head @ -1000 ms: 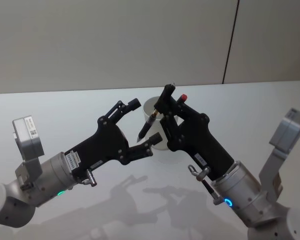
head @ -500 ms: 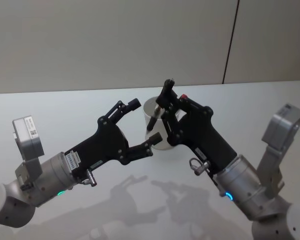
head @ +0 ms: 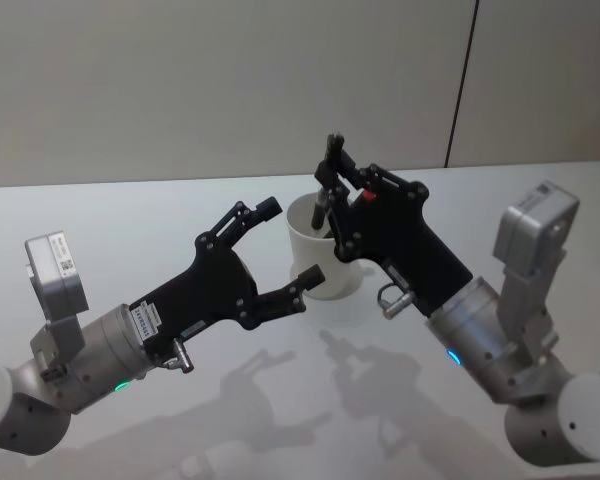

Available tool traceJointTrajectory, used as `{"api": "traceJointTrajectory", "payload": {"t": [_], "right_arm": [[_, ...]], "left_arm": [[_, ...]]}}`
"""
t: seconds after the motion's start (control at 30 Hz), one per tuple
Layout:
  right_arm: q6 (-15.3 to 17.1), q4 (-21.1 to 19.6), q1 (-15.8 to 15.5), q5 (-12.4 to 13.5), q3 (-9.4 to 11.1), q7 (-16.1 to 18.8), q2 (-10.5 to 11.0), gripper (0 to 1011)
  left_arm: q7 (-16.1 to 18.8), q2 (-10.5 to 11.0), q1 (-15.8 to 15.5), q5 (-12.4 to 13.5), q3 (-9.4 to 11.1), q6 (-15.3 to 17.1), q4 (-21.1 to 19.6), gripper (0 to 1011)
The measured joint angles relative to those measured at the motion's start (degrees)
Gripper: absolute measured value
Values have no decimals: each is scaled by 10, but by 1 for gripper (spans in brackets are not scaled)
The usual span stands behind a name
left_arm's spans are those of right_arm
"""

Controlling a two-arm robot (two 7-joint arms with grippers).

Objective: Place the pen into the pen holder.

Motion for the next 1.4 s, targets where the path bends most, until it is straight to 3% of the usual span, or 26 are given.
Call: {"api": "traceJointTrajectory", "payload": {"t": [0.77, 1.4], "right_arm": [[-8, 54, 42, -63, 9, -27, -11, 128], [-22, 106, 66, -78, 20, -40, -12, 128]], "left_arm": [[0, 0, 0, 0, 0, 0, 0, 1004], [0, 0, 0, 0, 0, 0, 0, 1004]]}}
